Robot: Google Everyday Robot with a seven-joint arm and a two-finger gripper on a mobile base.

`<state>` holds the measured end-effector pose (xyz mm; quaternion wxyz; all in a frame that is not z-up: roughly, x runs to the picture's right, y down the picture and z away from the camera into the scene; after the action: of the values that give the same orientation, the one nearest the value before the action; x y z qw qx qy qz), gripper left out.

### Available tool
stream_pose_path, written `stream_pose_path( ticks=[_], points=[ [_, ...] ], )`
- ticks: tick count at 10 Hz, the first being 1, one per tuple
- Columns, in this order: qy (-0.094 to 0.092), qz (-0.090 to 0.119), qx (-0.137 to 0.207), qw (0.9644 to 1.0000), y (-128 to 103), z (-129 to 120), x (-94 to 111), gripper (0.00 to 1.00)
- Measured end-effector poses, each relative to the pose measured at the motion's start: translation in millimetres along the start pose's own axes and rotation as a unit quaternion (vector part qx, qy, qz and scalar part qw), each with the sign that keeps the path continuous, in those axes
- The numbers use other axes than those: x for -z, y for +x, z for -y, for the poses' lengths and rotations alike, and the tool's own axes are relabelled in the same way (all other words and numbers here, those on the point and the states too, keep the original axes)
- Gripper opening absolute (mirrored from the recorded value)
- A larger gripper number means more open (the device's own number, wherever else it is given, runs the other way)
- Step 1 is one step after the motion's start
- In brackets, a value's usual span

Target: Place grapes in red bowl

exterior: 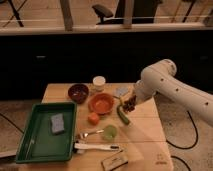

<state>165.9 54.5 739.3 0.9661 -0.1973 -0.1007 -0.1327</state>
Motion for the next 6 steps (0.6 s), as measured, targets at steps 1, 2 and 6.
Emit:
stream_pose_path(
  ticks=[1, 2, 6],
  points=[
    [0.001, 0.0, 0.003, 1.0, -1.0, 2.6, -1.6, 0.0],
    [0.002, 0.002, 0.006, 1.0, -3.3, 5.7, -3.2, 0.0],
    [0.009, 0.003, 0.02, 0.9998, -6.7, 19.4, -8.9, 0.0]
  ],
)
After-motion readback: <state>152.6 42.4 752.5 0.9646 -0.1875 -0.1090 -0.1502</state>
